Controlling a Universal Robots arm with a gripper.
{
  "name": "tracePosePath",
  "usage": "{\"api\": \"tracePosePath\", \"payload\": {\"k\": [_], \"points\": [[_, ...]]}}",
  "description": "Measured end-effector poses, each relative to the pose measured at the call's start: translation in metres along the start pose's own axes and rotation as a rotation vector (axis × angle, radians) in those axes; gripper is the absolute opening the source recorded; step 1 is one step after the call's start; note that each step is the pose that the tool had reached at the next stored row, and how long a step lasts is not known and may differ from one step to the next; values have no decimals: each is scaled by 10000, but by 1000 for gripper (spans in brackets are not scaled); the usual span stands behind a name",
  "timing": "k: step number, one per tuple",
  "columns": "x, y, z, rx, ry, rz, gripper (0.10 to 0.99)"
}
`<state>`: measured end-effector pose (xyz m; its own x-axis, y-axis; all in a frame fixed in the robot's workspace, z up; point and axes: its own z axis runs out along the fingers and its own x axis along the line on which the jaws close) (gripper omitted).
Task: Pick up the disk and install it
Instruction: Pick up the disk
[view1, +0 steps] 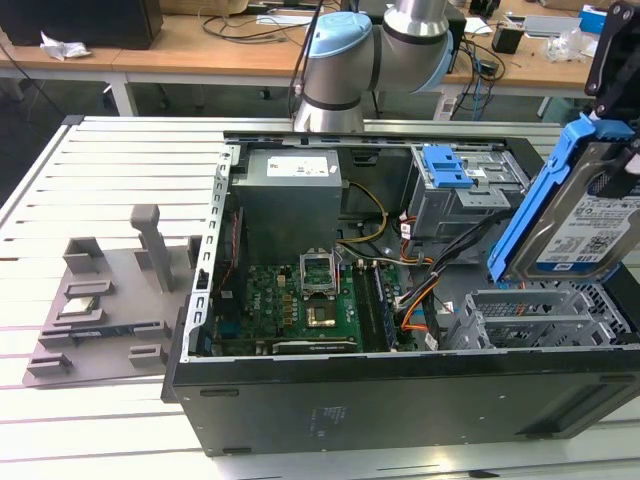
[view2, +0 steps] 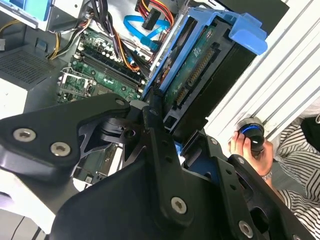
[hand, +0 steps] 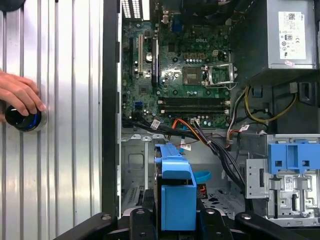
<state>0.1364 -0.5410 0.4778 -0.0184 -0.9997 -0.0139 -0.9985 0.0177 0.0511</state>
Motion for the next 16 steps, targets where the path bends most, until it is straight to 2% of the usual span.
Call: {"api": "tracePosePath", "payload": {"k": [4, 10, 16], "points": [[10, 9, 88, 0, 0, 4, 369], [77, 12, 224, 0, 2, 12, 369], [78, 11, 240, 0, 0, 12, 369]]}}
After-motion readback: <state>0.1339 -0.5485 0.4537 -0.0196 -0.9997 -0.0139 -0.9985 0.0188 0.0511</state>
